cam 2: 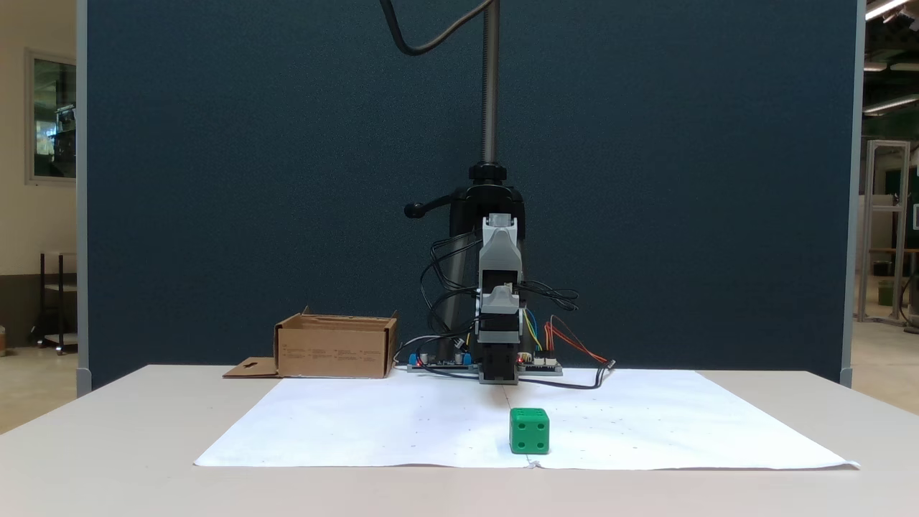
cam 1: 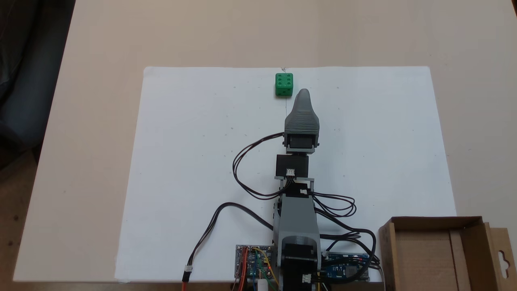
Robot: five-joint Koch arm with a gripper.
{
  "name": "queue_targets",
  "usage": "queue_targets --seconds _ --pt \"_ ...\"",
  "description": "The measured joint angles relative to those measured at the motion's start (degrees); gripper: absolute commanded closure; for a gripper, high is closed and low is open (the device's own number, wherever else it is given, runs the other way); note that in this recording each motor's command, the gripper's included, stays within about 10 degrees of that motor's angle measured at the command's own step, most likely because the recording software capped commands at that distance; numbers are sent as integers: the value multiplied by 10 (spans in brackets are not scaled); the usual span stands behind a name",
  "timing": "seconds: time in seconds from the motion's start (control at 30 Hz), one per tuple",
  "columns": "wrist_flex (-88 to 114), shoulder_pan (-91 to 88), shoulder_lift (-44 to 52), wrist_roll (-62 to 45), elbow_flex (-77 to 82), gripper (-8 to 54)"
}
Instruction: Grasp a green dice and put it in the bin.
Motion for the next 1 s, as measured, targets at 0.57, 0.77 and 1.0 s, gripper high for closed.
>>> queue_targets --seconds 0.57,0.77,1.0 --pt "29 0 0 -4 -23 41" --pt "252 10 0 -4 -163 40" --pt "526 10 0 -8 -318 23"
